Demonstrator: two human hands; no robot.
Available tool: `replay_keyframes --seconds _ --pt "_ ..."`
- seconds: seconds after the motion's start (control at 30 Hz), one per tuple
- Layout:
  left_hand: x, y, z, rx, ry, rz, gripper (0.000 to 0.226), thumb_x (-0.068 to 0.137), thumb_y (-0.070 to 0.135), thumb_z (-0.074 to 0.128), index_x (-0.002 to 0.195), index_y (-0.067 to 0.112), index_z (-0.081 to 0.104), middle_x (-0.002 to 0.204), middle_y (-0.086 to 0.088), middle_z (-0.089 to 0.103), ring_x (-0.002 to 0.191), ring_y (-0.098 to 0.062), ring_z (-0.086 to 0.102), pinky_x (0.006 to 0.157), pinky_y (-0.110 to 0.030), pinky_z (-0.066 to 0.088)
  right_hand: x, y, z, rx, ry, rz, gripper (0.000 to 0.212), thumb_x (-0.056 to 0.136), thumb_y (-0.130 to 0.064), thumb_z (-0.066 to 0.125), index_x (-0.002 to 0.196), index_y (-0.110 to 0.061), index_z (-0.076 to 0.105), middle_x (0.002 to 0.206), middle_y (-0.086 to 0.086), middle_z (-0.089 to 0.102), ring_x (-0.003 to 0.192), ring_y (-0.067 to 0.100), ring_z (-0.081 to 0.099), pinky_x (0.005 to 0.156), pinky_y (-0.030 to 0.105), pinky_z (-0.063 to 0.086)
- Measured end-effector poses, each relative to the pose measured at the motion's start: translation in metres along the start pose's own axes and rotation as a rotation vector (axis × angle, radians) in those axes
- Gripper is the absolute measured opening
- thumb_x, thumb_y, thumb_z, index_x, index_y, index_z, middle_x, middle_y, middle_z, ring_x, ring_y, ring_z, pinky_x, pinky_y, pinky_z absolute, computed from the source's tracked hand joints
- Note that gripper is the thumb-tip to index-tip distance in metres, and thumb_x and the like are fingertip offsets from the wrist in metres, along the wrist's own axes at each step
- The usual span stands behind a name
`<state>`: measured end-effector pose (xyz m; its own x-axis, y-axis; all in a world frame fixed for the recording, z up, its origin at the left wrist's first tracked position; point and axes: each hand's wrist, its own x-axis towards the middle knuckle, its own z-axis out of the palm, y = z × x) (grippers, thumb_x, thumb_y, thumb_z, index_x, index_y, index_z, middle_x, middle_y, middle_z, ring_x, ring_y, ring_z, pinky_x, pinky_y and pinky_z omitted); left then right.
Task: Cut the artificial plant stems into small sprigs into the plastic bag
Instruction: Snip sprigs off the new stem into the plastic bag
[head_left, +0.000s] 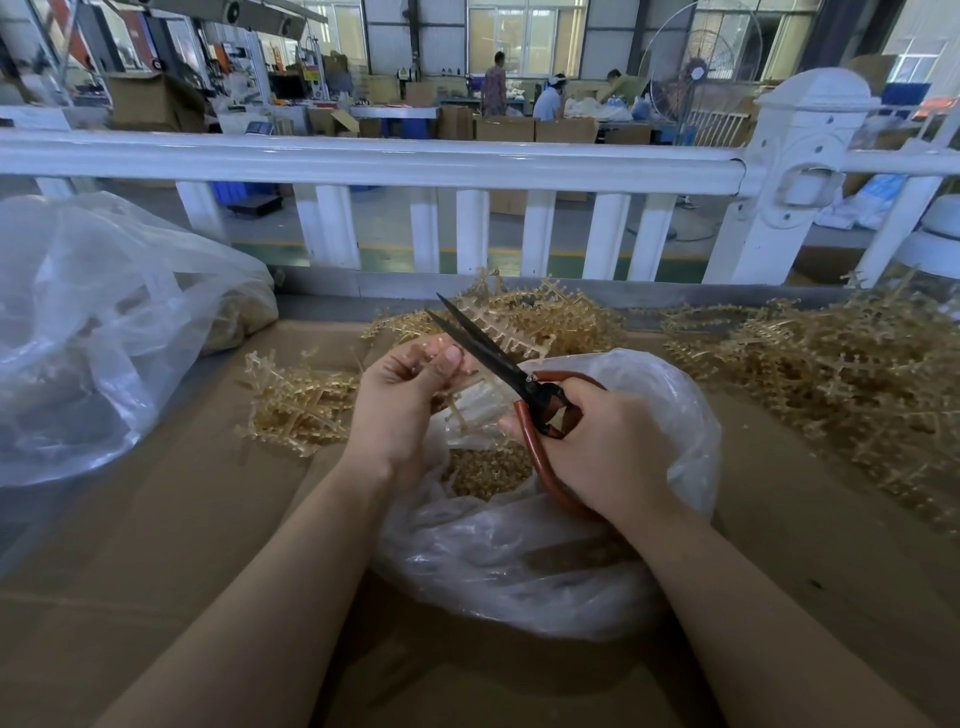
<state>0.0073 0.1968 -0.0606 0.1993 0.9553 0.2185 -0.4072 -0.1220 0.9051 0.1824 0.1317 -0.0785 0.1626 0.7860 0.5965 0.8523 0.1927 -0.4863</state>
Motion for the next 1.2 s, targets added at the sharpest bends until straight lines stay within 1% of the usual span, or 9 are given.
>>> replay_keyframes --seconds 0.2,0.33,0.47,0.6,0.73,0.83,0.97,1.07,1.2 --pt "-0.004 0.0 0.005 0.141 -0.107 0.019 0.007 0.079 0.019 0.07 0.08 0.017 0.077 0.082 0.0 0.074 0.076 -0.013 0.064 0.075 -0.028 0.054 0.007 0.0 0.002 0.391 -0.081 0.261 0.009 0.088 -0.038 0.076 0.093 -0.032 0.071 0.072 -0.01 0.072 0.07 0.003 0.068 0.068 0.027 0.059" --pt "-0.007 0.001 0.009 0.148 -0.165 0.046 0.008 0.079 0.017 0.07 0.082 0.016 0.077 0.081 0.001 0.073 0.078 -0.012 0.064 0.078 -0.029 0.054 0.01 0.001 -0.001 0.537 -0.191 0.28 0.015 0.083 -0.026 0.081 0.083 -0.033 0.068 0.072 -0.02 0.072 0.066 -0.002 0.068 0.059 0.013 0.051" --pt "-0.007 0.001 0.009 0.142 -0.164 0.06 0.013 0.079 0.014 0.069 0.09 0.01 0.073 0.077 0.003 0.073 0.071 -0.007 0.064 0.071 -0.02 0.053 0.01 0.0 0.001 0.554 -0.222 0.29 0.015 0.084 -0.026 0.081 0.086 -0.033 0.068 0.074 -0.018 0.073 0.068 0.001 0.069 0.06 0.014 0.052" --pt "-0.007 0.002 0.011 0.152 -0.186 0.056 0.015 0.079 0.013 0.07 0.094 0.01 0.073 0.078 0.0 0.074 0.072 -0.009 0.064 0.074 -0.021 0.055 0.01 0.001 0.0 0.606 -0.194 0.314 0.012 0.084 -0.023 0.081 0.088 -0.028 0.07 0.076 -0.01 0.074 0.067 0.004 0.07 0.06 0.016 0.053" --pt "-0.008 0.003 0.011 0.13 -0.18 0.011 0.03 0.077 0.016 0.071 0.106 0.01 0.071 0.09 -0.009 0.074 0.079 -0.016 0.065 0.081 -0.026 0.055 0.01 0.001 -0.001 0.635 -0.18 0.34 0.009 0.085 -0.022 0.08 0.084 -0.022 0.07 0.068 -0.005 0.069 0.063 0.004 0.066 0.062 0.019 0.055" --pt "-0.009 0.004 0.012 0.123 -0.176 -0.035 0.046 0.075 0.022 0.073 0.118 0.008 0.064 0.097 -0.013 0.069 0.081 -0.014 0.065 0.08 -0.026 0.054 0.01 0.002 -0.002 0.69 -0.121 0.377 0.008 0.087 -0.021 0.077 0.083 -0.02 0.071 0.061 -0.008 0.066 0.055 0.002 0.062 0.054 0.016 0.049" --pt "-0.01 0.005 0.01 0.217 -0.234 -0.131 0.032 0.074 0.034 0.073 0.096 0.013 0.063 0.083 -0.002 0.066 0.072 -0.011 0.059 0.064 -0.023 0.049 0.01 0.005 -0.004 0.747 -0.023 0.41 0.008 0.087 -0.024 0.077 0.087 -0.017 0.073 0.061 -0.01 0.067 0.056 0.002 0.061 0.057 0.019 0.048" --pt "-0.009 0.004 0.009 0.358 -0.36 -0.184 0.023 0.077 0.033 0.071 0.088 0.012 0.069 0.079 -0.003 0.068 0.073 -0.013 0.059 0.069 -0.023 0.05 0.01 0.005 -0.003 0.751 -0.005 0.411 0.008 0.088 -0.024 0.076 0.085 -0.018 0.072 0.057 -0.011 0.064 0.053 0.001 0.058 0.055 0.019 0.044" --pt "-0.008 0.004 0.007 0.36 -0.378 -0.161 0.021 0.08 0.029 0.071 0.082 0.009 0.071 0.076 -0.005 0.071 0.067 -0.013 0.059 0.068 -0.022 0.05 0.01 0.004 -0.001 0.702 0.019 0.406 0.015 0.087 -0.029 0.077 0.083 -0.016 0.072 0.06 -0.007 0.065 0.057 0.006 0.06 0.059 0.026 0.048"
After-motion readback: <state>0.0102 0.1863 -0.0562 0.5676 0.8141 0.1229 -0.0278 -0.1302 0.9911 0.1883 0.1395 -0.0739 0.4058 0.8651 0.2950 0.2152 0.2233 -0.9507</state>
